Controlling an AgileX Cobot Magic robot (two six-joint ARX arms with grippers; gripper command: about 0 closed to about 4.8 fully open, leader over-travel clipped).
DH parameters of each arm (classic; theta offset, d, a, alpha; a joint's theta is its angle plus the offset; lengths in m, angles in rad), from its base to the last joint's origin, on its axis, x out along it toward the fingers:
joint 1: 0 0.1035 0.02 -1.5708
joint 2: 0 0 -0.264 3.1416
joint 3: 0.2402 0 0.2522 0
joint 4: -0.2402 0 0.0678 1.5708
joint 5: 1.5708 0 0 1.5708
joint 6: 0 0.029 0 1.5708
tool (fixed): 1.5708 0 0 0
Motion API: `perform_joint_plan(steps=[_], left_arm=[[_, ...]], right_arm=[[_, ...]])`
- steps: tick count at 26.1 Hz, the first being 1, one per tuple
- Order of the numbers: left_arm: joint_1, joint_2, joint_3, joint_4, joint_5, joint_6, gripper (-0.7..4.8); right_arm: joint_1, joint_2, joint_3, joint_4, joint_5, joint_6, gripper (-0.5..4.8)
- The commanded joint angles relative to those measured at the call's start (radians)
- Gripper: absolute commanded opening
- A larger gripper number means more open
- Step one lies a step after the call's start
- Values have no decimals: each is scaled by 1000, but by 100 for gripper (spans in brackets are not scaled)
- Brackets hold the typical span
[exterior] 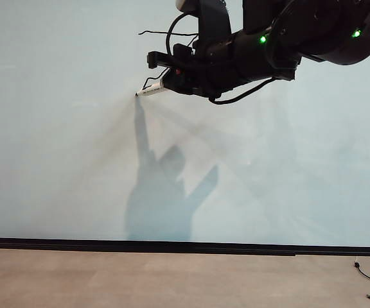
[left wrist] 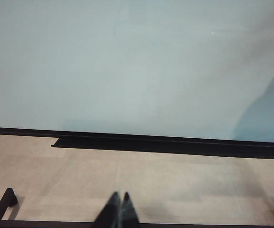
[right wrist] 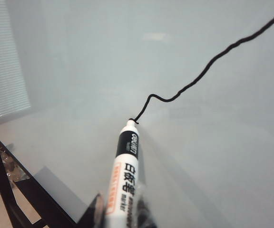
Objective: Pick up the pen on the shelf to the right of the whiteboard and write the letter Z.
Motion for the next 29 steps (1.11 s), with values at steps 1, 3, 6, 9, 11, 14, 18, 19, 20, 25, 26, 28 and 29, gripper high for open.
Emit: perform_joint_plan(steps=[1,3,6,9,11,14,18,19,20,25,26,28,29], left_arm=[[0,0,2,5,0,4,-4],[0,0,2,5,0,4,-4],[0,0,2,5,0,4,-4],[0,0,2,5,0,4,-5],[0,0,2,5,0,4,-4],[0,0,2,5,0,4,-4],[0,0,2,5,0,4,-4],[0,0,2,5,0,4,-4],[0,0,2,6,1,4,-4],[0,0,2,5,0,4,-5],[0,0,2,5,0,4,-4],[0,0,2,5,0,4,-4],[0,0,2,5,0,4,-4]], right_arm=[[0,-4,4,16,58,5,-5],[0,-4,4,16,75,5,-6],[2,-8,3,6,107,5,-5],[2,-22,-2,-18,133,4,-5],[1,-33,-2,-38,142,-2,-5],[0,-39,-3,-39,146,-12,-5],[-2,-60,-32,-27,166,-18,-6],[-8,-66,-39,-29,165,-18,-6],[-11,-72,-46,-29,164,-18,-6],[-31,-115,-92,-29,165,-19,-6],[-35,-123,-101,-28,165,-19,-6],[-43,-143,-122,-28,169,-19,-6],[-48,-153,-133,-29,169,-19,-6]])
